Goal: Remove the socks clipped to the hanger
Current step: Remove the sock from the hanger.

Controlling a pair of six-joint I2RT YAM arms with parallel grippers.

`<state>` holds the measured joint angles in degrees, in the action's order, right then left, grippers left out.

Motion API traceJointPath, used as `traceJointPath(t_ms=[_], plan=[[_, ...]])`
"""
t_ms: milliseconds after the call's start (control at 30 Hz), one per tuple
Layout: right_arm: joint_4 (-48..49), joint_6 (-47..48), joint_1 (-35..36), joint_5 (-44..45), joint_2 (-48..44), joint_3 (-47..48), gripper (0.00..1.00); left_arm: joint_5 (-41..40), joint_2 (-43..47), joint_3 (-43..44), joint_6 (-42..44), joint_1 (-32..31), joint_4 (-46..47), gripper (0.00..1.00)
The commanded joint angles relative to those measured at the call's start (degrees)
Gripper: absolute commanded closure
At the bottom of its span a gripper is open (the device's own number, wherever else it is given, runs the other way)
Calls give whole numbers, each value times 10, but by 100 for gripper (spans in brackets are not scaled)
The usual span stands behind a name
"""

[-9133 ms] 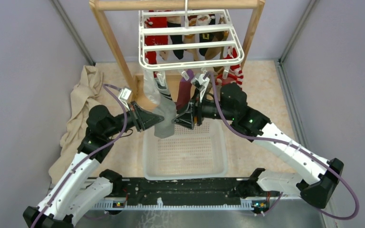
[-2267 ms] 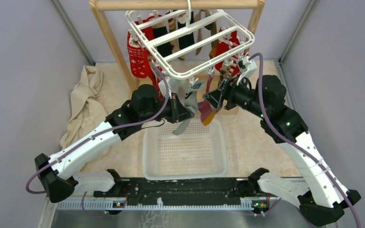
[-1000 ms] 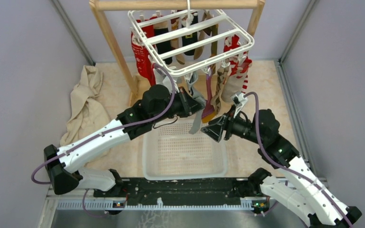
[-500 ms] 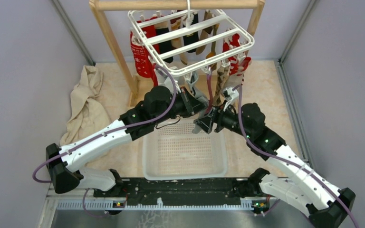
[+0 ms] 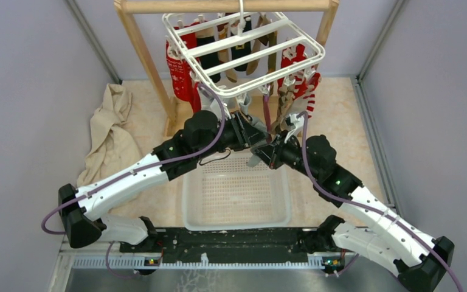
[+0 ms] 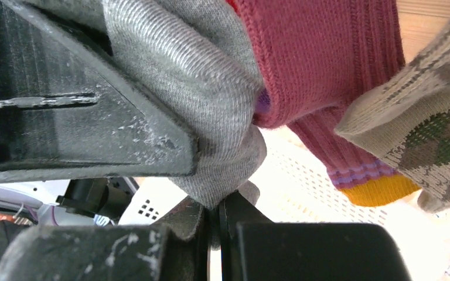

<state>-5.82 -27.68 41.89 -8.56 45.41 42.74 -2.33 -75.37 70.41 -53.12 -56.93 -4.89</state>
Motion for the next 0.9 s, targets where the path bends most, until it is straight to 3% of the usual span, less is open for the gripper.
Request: traceJointPath(t_ms=[0, 133, 533, 700, 867], plan=[[28, 9, 6, 12, -20, 1, 100, -11, 22, -9, 7, -5, -9, 53], [10, 19, 7, 21, -34, -5, 100, -33, 39, -8, 19, -3, -50, 41], [-22, 55, 48, 95, -25, 3, 100, -71, 87, 40, 30, -5, -168, 39], [-23, 66, 83, 139, -4, 12, 100, -76, 95, 65, 36, -6, -171, 39], [-22, 70, 102, 168, 11, 19, 100, -74, 112, 54, 58, -8, -115, 41]])
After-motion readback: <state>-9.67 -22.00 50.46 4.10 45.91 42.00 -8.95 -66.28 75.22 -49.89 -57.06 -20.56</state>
